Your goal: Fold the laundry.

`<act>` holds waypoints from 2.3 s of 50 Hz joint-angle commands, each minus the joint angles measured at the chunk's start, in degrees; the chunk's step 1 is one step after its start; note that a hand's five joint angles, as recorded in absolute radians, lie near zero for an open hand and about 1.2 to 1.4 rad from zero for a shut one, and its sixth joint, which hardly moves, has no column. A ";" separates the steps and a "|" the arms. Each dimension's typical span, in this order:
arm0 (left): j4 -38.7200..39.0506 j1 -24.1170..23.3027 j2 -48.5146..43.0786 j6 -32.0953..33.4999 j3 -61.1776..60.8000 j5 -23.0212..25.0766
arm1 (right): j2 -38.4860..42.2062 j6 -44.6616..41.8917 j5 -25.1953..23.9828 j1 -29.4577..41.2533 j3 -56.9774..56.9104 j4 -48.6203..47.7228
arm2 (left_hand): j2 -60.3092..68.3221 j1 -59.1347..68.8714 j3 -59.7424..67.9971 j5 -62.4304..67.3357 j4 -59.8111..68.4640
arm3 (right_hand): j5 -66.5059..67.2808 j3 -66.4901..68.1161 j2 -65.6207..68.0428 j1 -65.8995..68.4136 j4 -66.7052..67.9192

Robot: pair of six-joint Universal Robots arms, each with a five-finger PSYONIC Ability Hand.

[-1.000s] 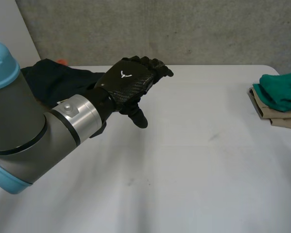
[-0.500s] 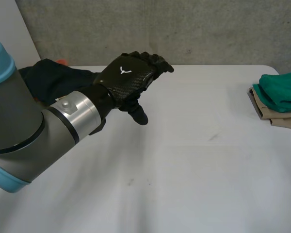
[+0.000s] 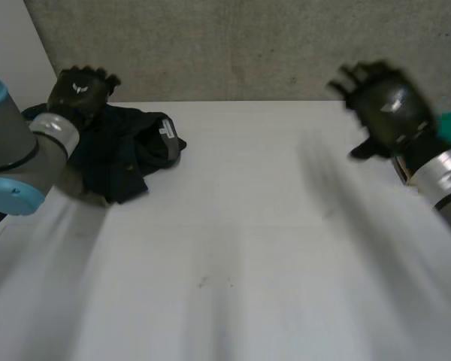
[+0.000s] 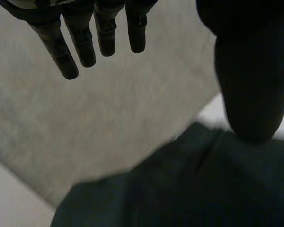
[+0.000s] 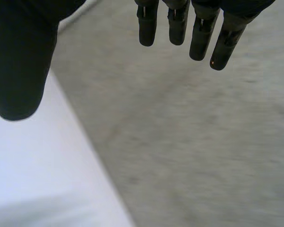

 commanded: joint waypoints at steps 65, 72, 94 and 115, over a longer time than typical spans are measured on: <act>-1.86 -27.31 22.63 -9.36 -31.34 -22.58 | 9.14 -1.03 0.52 -0.85 -20.49 43.60 | 2.39 1.92 2.18 2.91 2.49 | -3.74 -2.03 -2.42 -1.46 -3.29; -2.38 -28.28 24.48 -11.64 -38.91 -24.52 | 18.89 -5.41 -3.26 1.70 -30.95 45.19 | 10.29 9.82 10.08 10.81 10.39 | 2.38 4.09 3.70 4.67 2.83; -1.16 -32.15 10.26 -21.84 -36.90 -24.52 | 33.14 -19.05 -4.85 4.34 -36.41 46.24 | 10.46 9.98 10.25 10.97 10.56 | 21.54 23.24 22.85 23.82 21.98; 5.08 -28.46 21.39 -8.67 -27.06 -26.10 | 21.29 -12.02 -4.24 4.51 -37.63 44.49 | 66.62 66.15 66.42 67.14 66.73 | 66.26 67.97 67.58 68.54 66.71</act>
